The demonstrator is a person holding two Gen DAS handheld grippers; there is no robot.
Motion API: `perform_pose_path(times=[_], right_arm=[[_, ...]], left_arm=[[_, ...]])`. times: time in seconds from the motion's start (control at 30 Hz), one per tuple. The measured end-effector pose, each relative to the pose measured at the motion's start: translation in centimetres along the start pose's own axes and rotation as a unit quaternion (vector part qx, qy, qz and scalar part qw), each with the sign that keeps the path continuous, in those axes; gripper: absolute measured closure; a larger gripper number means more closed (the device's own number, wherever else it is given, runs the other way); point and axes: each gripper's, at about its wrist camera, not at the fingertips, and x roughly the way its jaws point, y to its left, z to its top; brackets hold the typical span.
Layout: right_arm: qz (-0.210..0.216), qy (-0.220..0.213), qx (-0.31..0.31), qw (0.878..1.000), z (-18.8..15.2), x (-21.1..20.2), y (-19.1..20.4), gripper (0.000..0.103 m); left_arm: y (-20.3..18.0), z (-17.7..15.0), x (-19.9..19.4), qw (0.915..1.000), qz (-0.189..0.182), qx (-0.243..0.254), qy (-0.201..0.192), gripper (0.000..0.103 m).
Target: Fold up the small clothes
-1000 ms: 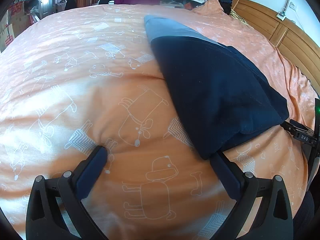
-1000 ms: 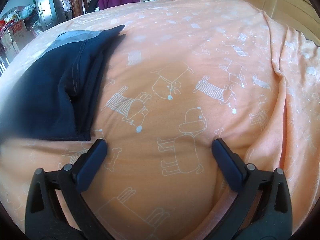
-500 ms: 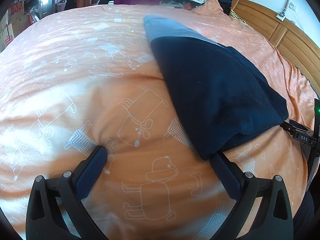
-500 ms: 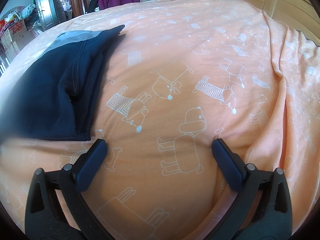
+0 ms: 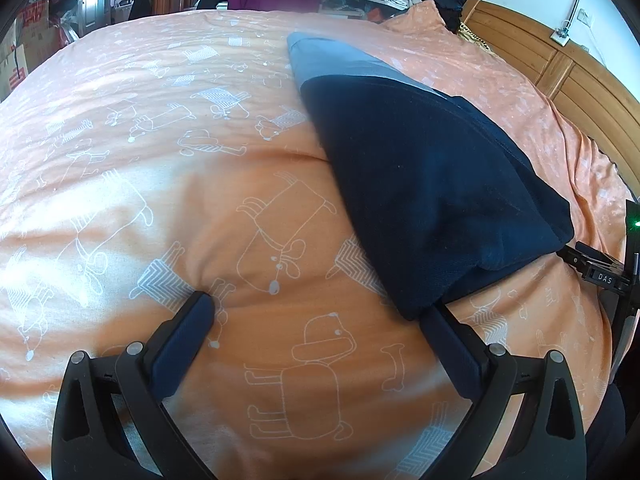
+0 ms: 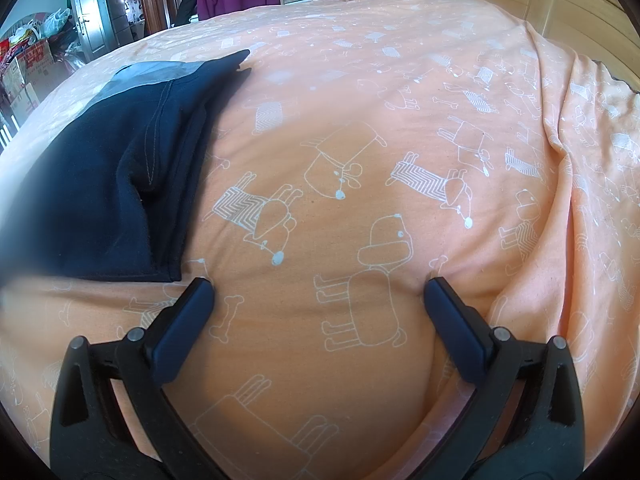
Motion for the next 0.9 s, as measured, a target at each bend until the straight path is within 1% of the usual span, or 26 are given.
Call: perform_pose_path(times=[0.2,0.47,0.57,0.67,0.73,0.83,0.9], right_arm=[[0.000,0.000,0.000,1.000,0.0,0.0,0.0,0.000],[0.000,0.001,0.000,1.000,0.0,0.0,0.0,0.000],[0.000,0.000,0.000,1.000,-0.1,0.0,0.0,0.000],[-0.001,0.001,0.000,1.000,0.0,0.0,0.0,0.000],[-0.012,0.009,-0.009,1.000,0.2,0.3,0.4,0.000],[-0.015,0.005,-0.011,1.000,0.0,0.2,0.4,0.000],[-0.007,0.003,-0.005,1.000,-0.1,0.1,0.0,0.000]], left_arm=[[-0.1,0.0,0.0,1.0000,0.002,0.001,0.000,0.000],[-0.5,0.0,0.1,0.9999,0.015,0.006,0.004,0.000],[-0.9,0.1,0.2,0.9996,0.025,0.010,0.010,0.000],[-1.8,0.3,0.5,0.9980,0.052,0.025,0.027,0.000],[-2.6,0.4,0.7,0.9954,0.077,0.033,0.046,0.000],[-3.4,0.8,1.1,0.9917,0.108,0.015,0.069,0.000],[-3.9,0.9,1.5,0.9896,0.123,0.014,0.073,0.000]])
